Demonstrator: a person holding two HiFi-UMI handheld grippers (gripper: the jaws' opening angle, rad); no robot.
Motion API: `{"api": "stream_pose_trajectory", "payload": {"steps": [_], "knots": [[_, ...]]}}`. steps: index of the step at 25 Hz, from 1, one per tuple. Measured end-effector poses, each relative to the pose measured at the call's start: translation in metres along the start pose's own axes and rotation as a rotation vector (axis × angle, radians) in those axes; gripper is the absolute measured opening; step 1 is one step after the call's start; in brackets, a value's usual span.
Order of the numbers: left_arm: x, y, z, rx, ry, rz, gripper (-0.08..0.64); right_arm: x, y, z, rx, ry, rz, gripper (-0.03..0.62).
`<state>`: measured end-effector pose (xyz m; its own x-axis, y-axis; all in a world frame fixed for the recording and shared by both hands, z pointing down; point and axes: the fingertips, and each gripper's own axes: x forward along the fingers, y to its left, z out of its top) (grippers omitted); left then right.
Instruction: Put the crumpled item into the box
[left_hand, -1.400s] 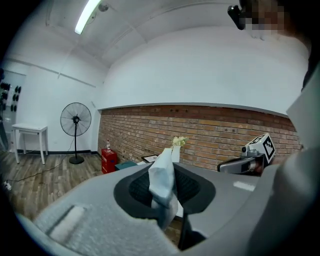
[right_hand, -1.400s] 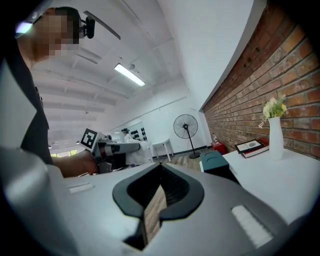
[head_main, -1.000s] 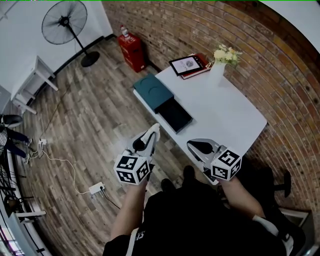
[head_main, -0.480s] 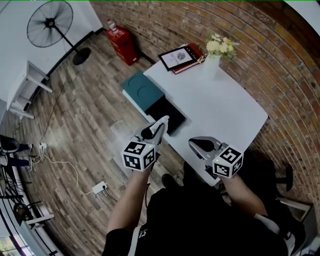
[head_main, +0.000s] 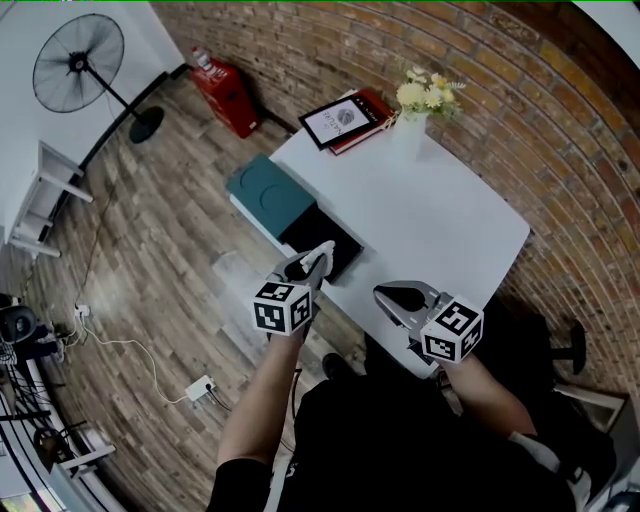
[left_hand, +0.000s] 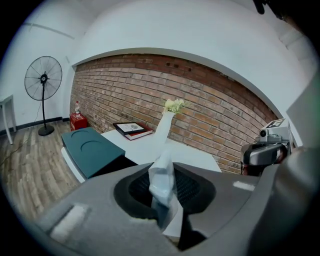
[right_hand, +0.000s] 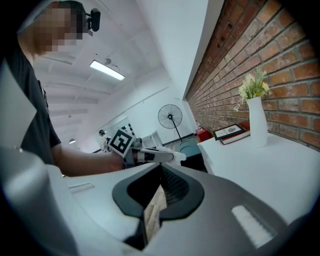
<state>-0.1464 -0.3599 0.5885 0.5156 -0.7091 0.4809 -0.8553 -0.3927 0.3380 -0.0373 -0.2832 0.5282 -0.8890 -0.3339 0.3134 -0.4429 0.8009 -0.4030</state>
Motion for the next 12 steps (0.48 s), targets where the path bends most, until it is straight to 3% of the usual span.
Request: {"api": "stream_pose_trajectory", "payload": {"steps": [7, 12], "knots": [[0.026, 0.012, -0.023, -0.016, 0.077, -0.013, 0.072, 0.000, -0.009, 0.000, -0.008, 0.017, -0.020, 0.000], [0.043, 0.015, -0.032, 0.021, 0.128, -0.010, 0.072, -0.003, -0.018, 0.000, 0.001, 0.025, -0.037, 0.000]]}}
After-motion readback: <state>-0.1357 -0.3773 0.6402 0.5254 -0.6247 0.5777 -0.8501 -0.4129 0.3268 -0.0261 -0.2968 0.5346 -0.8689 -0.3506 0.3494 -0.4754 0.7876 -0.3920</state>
